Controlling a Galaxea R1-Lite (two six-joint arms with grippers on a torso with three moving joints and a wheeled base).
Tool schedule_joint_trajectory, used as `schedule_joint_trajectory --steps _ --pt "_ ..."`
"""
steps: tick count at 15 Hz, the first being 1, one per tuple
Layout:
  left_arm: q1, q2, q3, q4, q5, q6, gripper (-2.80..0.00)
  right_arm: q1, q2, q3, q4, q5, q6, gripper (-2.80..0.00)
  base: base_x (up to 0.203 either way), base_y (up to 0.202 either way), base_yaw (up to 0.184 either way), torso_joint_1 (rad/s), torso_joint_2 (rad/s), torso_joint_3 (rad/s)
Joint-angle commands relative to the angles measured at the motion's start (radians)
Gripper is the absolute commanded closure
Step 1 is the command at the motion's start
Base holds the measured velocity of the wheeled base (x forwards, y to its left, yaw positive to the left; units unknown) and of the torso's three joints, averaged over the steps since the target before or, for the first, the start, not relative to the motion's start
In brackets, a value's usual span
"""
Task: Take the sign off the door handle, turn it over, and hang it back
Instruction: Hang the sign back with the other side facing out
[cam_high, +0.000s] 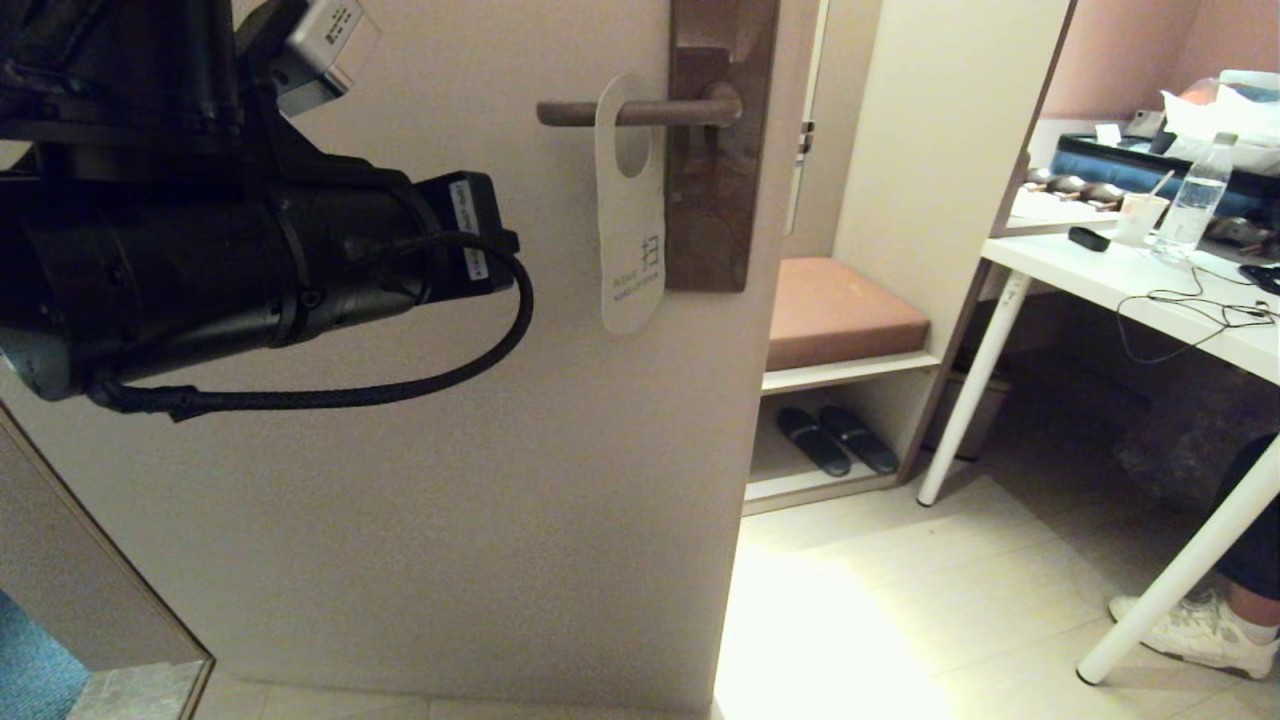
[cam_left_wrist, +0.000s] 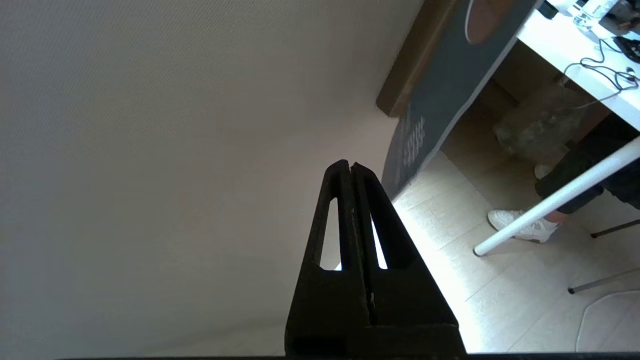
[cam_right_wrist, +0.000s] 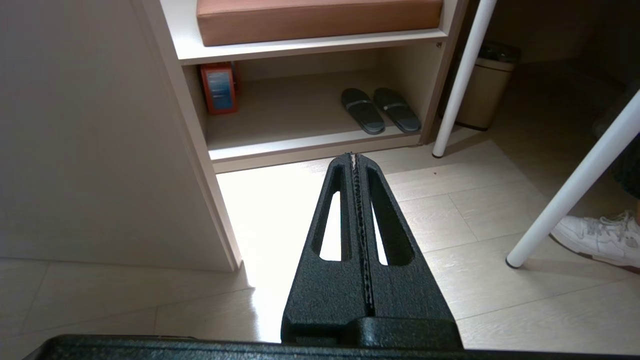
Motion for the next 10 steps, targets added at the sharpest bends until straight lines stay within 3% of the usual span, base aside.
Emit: schedule_joint_trajectory --steps 1,10 --pt "0.002 0.049 -0.032 0.000 0.000 -0.002 0.00 0.000 0.000 0.000 0.001 0.000 0.000 0.00 0.000 0.000 0.000 0.000 0.00 0.000" --pt "-0.069 0.179 -0.168 0.002 -0.002 0.002 0.00 0.000 0.000 0.000 0.001 0.000 0.000 0.00 0.000 0.000 0.000 0.000 0.00 0.000"
